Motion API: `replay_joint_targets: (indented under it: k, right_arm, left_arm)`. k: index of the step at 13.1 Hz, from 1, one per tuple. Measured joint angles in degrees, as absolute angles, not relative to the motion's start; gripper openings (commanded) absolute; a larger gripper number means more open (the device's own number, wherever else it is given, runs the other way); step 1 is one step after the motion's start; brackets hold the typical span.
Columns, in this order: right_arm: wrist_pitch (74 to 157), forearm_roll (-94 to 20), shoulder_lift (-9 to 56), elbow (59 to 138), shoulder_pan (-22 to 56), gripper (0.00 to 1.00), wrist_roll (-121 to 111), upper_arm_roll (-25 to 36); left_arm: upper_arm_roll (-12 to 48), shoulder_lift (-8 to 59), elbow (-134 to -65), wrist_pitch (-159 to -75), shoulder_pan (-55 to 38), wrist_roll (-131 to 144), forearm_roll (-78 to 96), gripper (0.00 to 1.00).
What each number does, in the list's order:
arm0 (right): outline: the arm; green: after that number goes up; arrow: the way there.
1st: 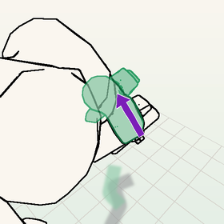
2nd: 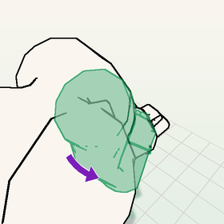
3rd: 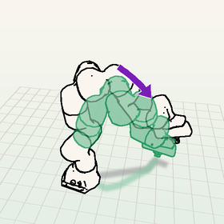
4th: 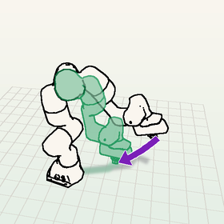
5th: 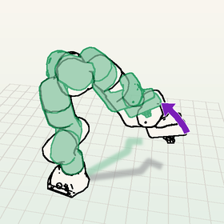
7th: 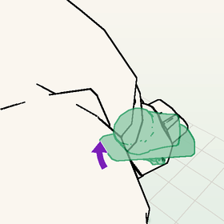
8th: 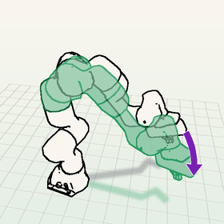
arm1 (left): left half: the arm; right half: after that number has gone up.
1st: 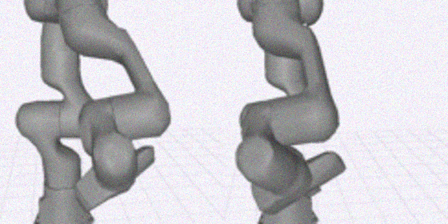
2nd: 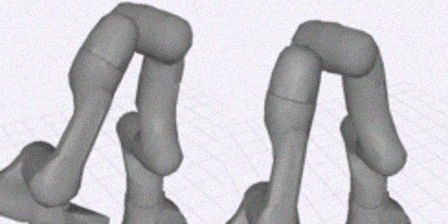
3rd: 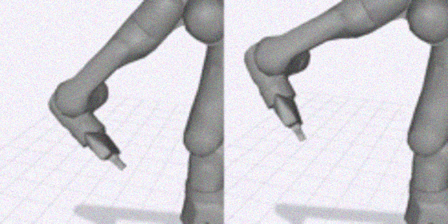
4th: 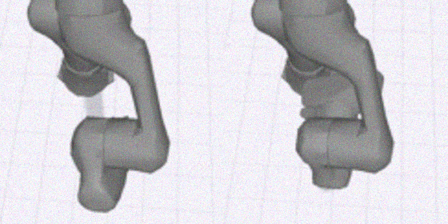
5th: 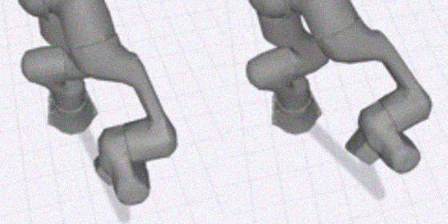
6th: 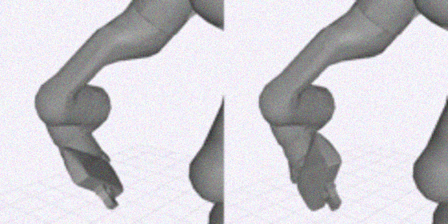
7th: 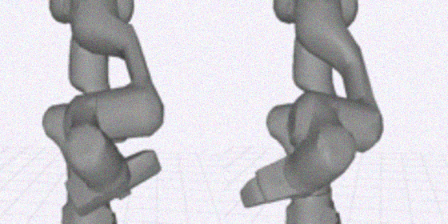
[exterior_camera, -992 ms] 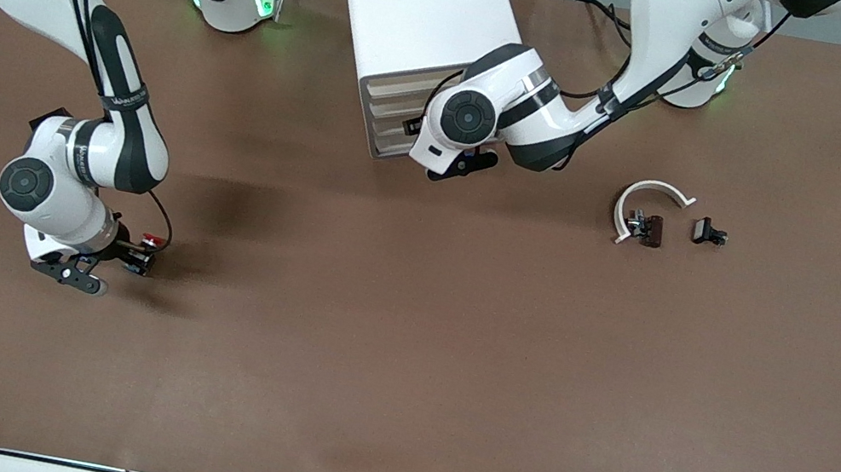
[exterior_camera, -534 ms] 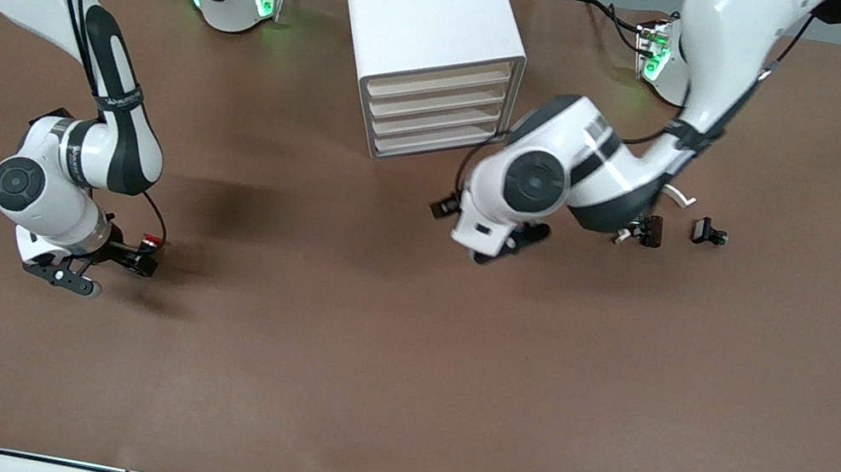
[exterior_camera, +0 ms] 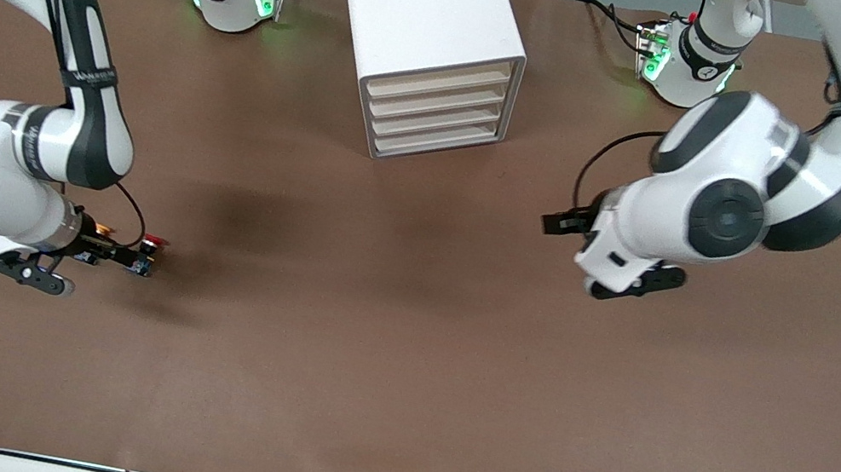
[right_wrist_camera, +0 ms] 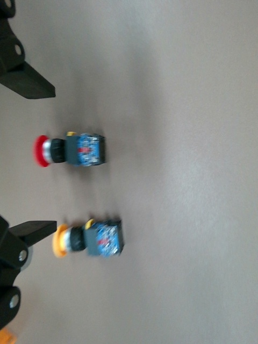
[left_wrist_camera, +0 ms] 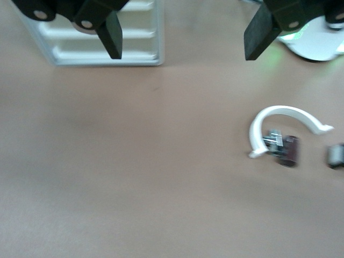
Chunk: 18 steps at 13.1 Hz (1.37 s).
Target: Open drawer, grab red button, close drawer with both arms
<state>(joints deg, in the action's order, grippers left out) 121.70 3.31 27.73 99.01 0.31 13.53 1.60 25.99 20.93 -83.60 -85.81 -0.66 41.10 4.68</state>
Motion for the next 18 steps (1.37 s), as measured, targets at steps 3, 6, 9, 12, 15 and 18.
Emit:
replay_joint_targets:
  k: [3,6,9,12,15,18]
  right_arm:
    - [110.8,3.3,22.6,96.5,-0.2,1.00,8.4,1.6]
    - [97.4,2.3,19.4,89.8,-1.1,1.00,6.2,1.6]
    - [87.6,0.7,17.1,83.0,-2.2,1.00,4.4,1.6]
    - [82.1,0.6,13.2,80.8,-2.6,1.00,3.3,1.6]
    - [77.8,0.6,8.7,80.6,-3.5,1.00,3.1,1.6]
    - [75.3,-1.4,6.3,80.7,-4.5,1.00,3.0,1.6]
  left_arm:
    - [23.0,13.5,-86.4,-81.7,2.8,27.6,4.7,1.00]
    - [12.9,3.9,-94.1,-81.1,-1.2,16.6,4.7,1.00]
    - [7.3,-5.9,-102.5,-82.3,-1.9,7.3,4.7,1.00]
    - [3.0,-13.0,-109.0,-86.1,-1.4,1.4,4.7,1.00]
    - [2.9,-14.6,-109.9,-89.5,-1.4,1.1,3.1,1.00]
    - [2.9,-13.5,-106.9,-90.6,-1.4,1.1,2.4,1.00]
